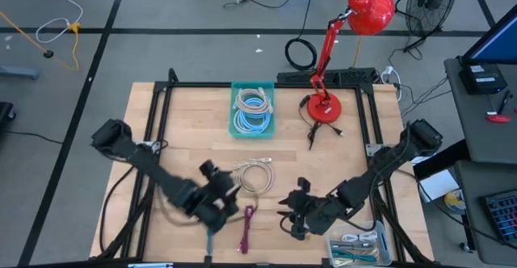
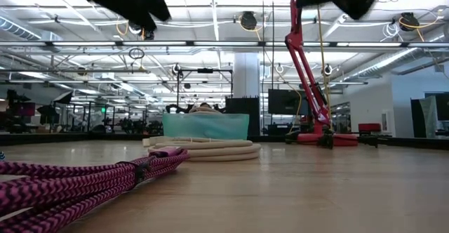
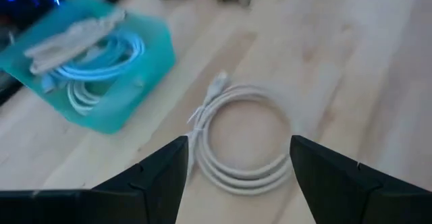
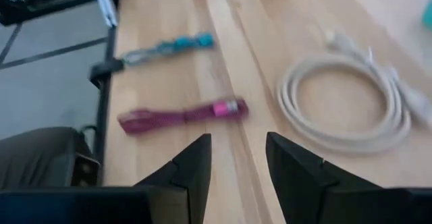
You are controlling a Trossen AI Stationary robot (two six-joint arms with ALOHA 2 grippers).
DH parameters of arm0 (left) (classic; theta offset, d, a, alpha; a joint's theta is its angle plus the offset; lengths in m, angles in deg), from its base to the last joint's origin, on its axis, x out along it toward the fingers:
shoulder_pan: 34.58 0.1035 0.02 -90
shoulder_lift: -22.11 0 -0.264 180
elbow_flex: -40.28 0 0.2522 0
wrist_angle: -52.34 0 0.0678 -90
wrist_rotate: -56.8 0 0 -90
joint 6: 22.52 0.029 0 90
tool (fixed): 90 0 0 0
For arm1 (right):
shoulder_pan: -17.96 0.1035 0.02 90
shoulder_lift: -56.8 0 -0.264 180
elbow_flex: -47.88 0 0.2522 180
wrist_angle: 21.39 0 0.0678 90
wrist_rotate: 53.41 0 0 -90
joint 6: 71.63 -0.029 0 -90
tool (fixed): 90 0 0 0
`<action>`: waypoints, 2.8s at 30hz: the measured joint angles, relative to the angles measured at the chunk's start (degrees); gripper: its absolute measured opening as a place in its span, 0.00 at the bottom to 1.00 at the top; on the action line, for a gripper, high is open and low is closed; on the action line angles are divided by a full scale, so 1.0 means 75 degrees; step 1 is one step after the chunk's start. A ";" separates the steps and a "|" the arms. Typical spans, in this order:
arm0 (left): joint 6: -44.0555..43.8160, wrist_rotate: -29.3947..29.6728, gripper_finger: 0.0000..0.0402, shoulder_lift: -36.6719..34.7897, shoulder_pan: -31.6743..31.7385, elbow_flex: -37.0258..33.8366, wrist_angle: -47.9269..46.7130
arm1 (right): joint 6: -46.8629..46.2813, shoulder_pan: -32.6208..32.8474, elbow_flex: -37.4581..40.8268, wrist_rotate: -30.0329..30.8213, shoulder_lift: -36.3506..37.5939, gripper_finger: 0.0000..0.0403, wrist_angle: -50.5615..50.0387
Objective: Pick & Place USB Port
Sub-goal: Put the brown HDMI cable into the green bin
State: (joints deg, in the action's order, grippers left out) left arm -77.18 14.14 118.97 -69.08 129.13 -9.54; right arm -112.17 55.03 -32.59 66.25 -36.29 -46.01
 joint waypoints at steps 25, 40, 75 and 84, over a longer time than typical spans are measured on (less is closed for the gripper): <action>0.0137 -0.4285 0.65 0.0893 0.3328 -0.0157 0.1187 | -0.1823 0.0509 0.3934 0.0642 0.0616 0.33 0.4435; -0.0723 -0.5321 0.59 0.2527 0.1797 -0.0110 0.2019 | -0.1843 0.0636 0.3931 0.0703 0.0614 0.33 0.4451; 0.7874 -0.3985 0.15 0.1990 0.1042 0.0597 -0.2176 | -0.1072 0.0512 0.3925 0.1090 0.0613 0.33 0.4900; 0.9471 -0.3688 0.04 0.1984 0.0721 0.1367 -0.2171 | -0.1069 0.0511 0.3925 0.1074 0.0613 0.33 0.4897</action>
State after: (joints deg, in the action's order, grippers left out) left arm -6.15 -13.51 133.85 -63.68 139.39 -25.82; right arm -120.19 58.86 -3.15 74.31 -31.69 -9.29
